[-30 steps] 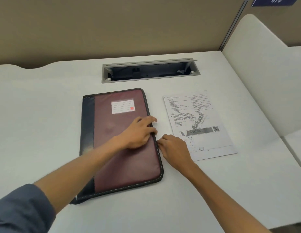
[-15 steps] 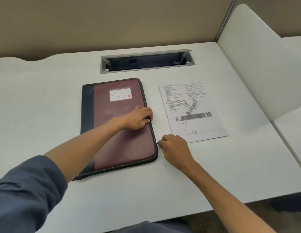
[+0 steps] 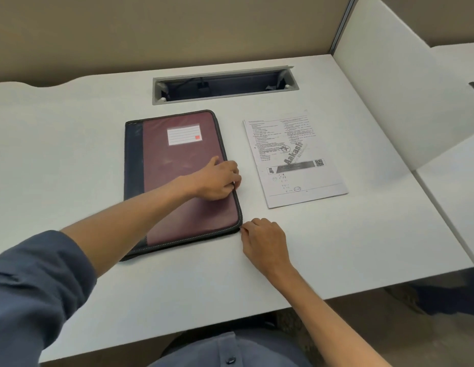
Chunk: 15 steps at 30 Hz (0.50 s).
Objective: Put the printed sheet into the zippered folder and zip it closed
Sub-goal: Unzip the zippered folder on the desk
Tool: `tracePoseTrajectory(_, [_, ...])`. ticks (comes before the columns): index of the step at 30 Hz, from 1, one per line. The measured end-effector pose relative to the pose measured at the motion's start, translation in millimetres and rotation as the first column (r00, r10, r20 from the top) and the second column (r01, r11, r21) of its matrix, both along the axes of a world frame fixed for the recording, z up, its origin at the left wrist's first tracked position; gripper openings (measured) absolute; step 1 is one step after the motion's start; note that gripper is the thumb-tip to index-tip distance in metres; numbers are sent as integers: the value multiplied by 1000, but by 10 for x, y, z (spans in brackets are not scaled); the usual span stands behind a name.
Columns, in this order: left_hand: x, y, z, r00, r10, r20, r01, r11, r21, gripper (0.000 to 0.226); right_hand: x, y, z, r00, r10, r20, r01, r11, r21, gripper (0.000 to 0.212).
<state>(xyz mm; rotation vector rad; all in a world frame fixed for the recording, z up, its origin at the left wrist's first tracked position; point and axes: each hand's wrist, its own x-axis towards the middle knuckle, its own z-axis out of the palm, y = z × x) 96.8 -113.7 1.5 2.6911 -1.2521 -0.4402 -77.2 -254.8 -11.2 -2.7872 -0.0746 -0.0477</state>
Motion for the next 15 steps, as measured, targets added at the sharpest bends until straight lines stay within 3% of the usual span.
tracePoseTrajectory(3, [-200,13,-1,995,-74,-72,76,997,26,23,3,-17,-21,1000,-17,2,17,1000,23,16])
tracePoseTrajectory(10, [-278,-32,94,993,-26,-115,30,999,33,14,-160,243,17,999,40,-6,-40,998,-51,16])
tracePoseTrajectory(15, [-284,-30,139,986,-4,-166,7,1000,16,14,-223,597,63,997,73,22,-73,997,-12,24])
